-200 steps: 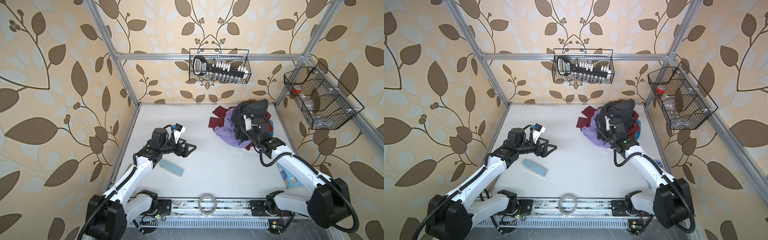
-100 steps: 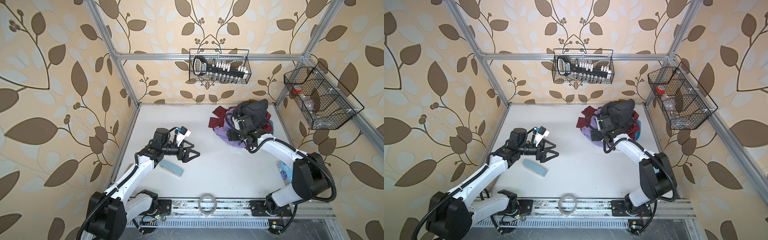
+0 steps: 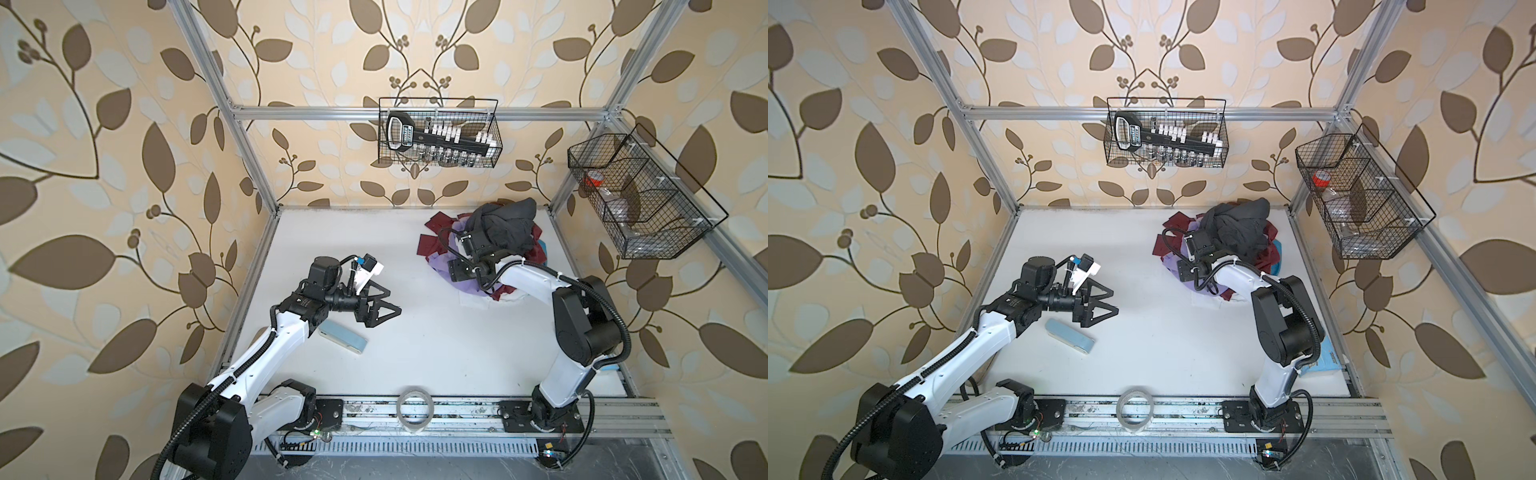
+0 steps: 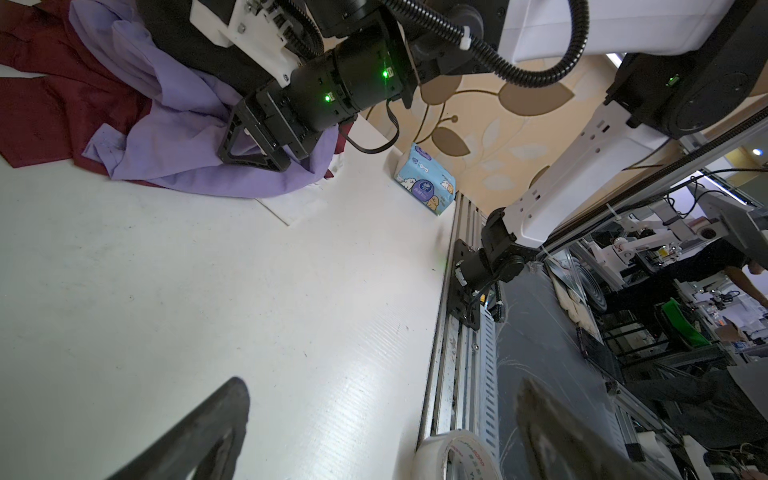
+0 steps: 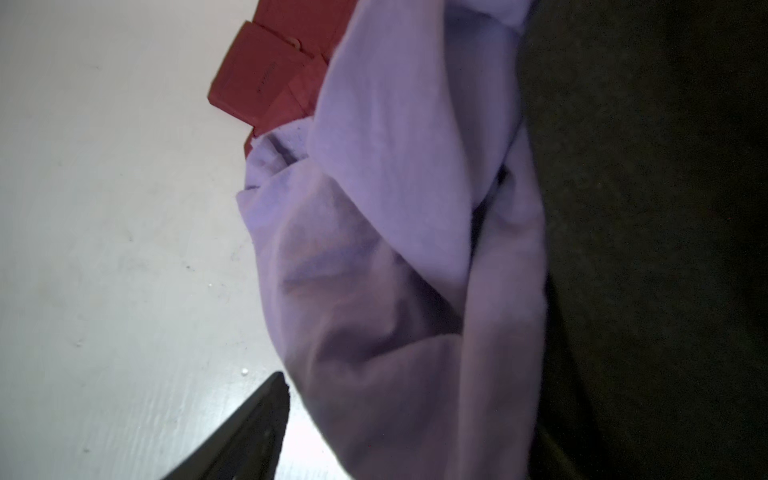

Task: Pick out a specific cloth from the pile
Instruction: 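Reach the right gripper into the clothes pile while the left arm lifts aside, then grasp the lavender shirt with the right gripper and lift it up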

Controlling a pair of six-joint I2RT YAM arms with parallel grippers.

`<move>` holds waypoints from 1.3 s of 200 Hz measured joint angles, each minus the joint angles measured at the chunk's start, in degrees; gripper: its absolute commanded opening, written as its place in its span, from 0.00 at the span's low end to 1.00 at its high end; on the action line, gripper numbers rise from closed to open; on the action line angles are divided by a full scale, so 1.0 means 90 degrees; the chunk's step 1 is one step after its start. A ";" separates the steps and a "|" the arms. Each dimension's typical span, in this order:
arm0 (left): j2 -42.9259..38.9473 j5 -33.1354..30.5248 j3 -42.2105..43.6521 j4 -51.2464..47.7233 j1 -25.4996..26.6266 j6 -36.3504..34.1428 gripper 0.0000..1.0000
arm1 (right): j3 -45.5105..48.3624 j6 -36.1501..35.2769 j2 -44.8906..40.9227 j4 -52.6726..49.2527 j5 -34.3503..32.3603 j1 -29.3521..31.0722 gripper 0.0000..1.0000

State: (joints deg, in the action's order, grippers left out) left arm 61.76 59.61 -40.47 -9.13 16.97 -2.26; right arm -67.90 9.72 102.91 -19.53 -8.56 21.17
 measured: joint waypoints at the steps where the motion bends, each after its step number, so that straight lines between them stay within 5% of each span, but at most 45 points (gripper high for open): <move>1: 0.0000 0.0000 0.0000 -0.0002 0.0000 -0.0002 0.99 | -0.0005 -0.0005 0.0005 -0.0002 0.0000 0.0000 0.73; 47: 0.0000 -0.0005 0.0000 -0.0041 0.0041 -0.0056 0.99 | -0.0274 -0.0007 0.0304 -0.0097 -0.0124 -0.0002 0.56; 117: 0.0000 -0.0012 0.0000 -0.0058 0.0083 -0.0087 0.99 | -0.0352 -0.0056 0.0325 -0.0143 -0.0245 -0.0002 0.00; 260: -0.0221 -0.0126 0.0000 -0.0316 0.0250 -0.0265 0.99 | -0.0833 -0.0357 -0.1535 -0.0840 -0.0695 -0.0002 0.00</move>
State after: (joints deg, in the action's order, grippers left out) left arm 59.77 58.48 -40.47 -11.97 19.22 -4.64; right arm -75.40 6.50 89.10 -27.09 -14.81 21.15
